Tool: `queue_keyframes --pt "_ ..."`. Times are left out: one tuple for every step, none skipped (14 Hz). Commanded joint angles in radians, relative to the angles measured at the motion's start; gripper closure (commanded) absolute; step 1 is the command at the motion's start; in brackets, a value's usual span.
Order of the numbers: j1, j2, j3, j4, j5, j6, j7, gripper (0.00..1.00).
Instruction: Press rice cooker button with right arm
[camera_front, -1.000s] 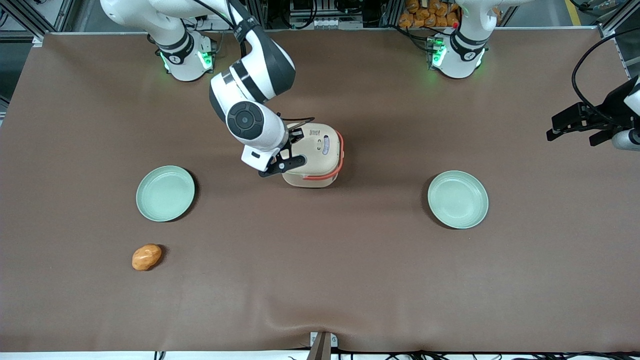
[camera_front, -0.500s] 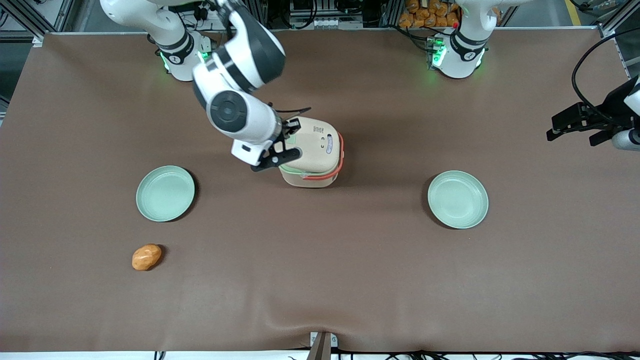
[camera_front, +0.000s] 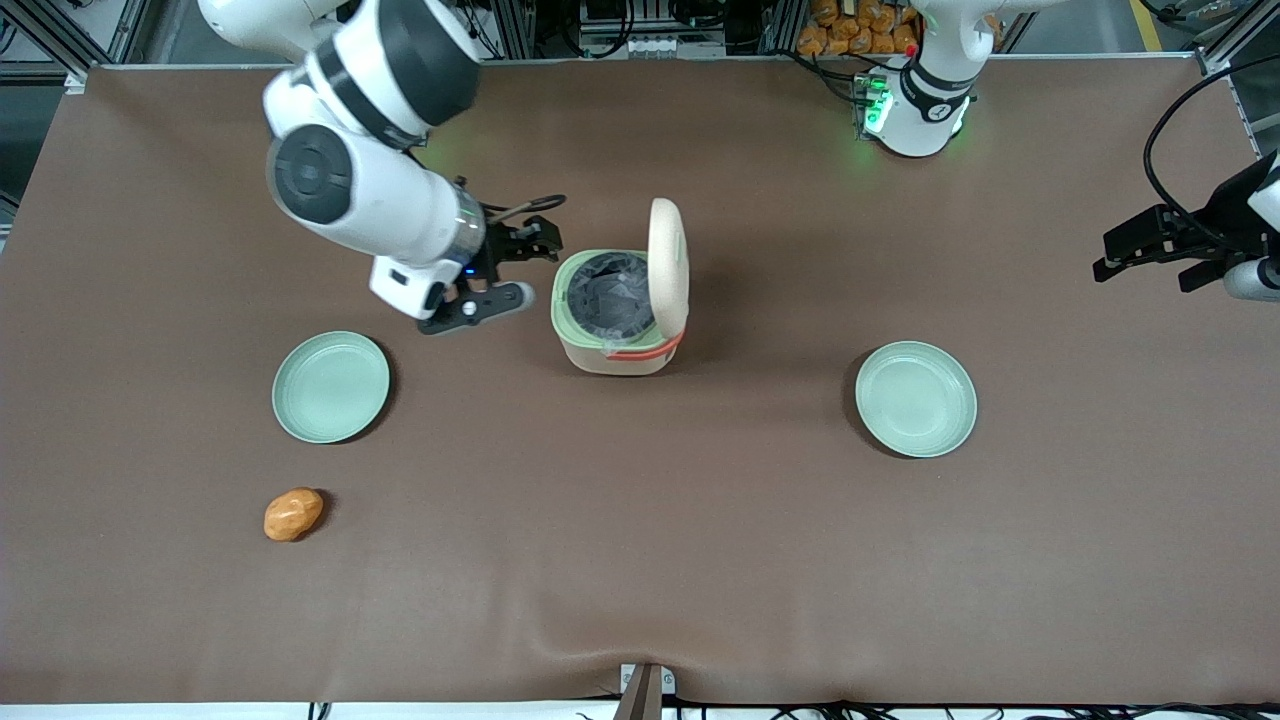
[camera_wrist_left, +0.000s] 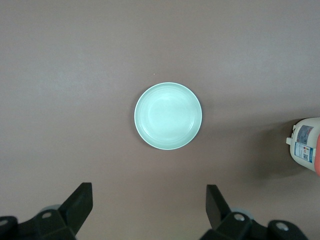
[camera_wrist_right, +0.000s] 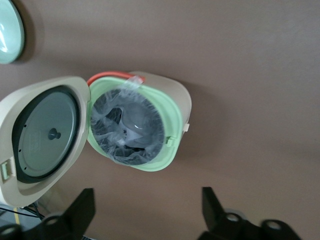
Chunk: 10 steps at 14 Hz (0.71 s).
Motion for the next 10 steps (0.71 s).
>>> queue_keyframes --pt "-0.103 -0.068 0.018 -0.014 0.024 -0.015 -0.013 0.0" --pt "-0.158 -0.089 0.03 -0.014 0.022 -0.015 -0.013 0.0" --pt "-0.215 -0.114 0.039 -0.014 0.007 -0.024 -0.012 0.0" --pt "-0.259 -0.137 0.045 -0.014 -0.039 -0.044 -0.012 0.0" --pt "-0.295 -0.154 0.045 -0.004 -0.099 -0.058 -0.012 0.0" --pt "-0.32 -0.166 0.045 0.005 -0.171 -0.086 -0.012 0.0" --pt "-0.343 -0.174 0.045 0.02 -0.223 -0.124 -0.012 0.0" --pt "-0.359 -0.177 0.044 0.038 -0.258 -0.161 -0.012 0.0" --pt "-0.381 -0.177 0.044 0.06 -0.278 -0.19 -0.013 0.0" --pt "-0.404 -0.177 0.042 0.069 -0.286 -0.202 -0.021 0.0"
